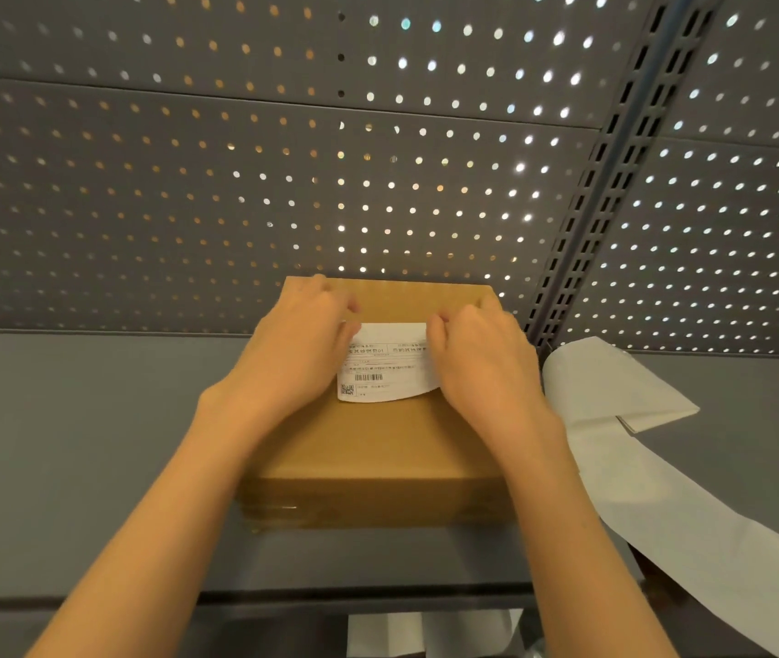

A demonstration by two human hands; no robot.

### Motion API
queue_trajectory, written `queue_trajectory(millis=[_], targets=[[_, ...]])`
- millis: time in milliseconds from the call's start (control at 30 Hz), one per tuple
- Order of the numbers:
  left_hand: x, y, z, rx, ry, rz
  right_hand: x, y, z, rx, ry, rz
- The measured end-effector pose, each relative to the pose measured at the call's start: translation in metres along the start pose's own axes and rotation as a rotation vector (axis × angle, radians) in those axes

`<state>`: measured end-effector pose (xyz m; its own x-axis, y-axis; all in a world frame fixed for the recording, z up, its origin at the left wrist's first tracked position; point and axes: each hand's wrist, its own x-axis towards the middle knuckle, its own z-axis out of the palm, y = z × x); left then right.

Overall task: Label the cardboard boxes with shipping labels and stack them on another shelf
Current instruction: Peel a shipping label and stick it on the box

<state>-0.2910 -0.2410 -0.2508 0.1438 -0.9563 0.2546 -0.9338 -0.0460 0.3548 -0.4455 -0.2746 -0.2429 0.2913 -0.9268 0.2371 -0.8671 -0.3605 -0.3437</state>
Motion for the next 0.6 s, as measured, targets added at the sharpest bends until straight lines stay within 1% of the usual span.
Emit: queue_trajectory(millis=[67, 133, 233, 333, 433, 600], targets=[[-0.001, 0.002, 0.005, -0.02, -0.029, 0.096, 0.003, -0.001, 0.001, 0.031, 0.004, -0.127], [-0.001, 0.004, 0.01, -0.069, -0.085, 0.167, 0.006, -0.002, 0.006, 0.101, -0.086, -0.239], [-0.003, 0.003, 0.018, -0.168, -0.147, 0.208, 0.007, -0.003, 0.016, 0.19, -0.224, -0.314], [-0.006, 0.001, 0.024, -0.1, -0.232, 0.16, 0.003, -0.002, 0.019, 0.151, -0.297, -0.327], [-0.007, -0.001, 0.027, -0.045, -0.296, 0.131, -0.001, 0.0, 0.019, 0.129, -0.337, -0.307], [-0.008, -0.007, 0.026, 0.032, -0.256, 0.07, 0.0, 0.009, 0.02, 0.068, -0.338, -0.207]])
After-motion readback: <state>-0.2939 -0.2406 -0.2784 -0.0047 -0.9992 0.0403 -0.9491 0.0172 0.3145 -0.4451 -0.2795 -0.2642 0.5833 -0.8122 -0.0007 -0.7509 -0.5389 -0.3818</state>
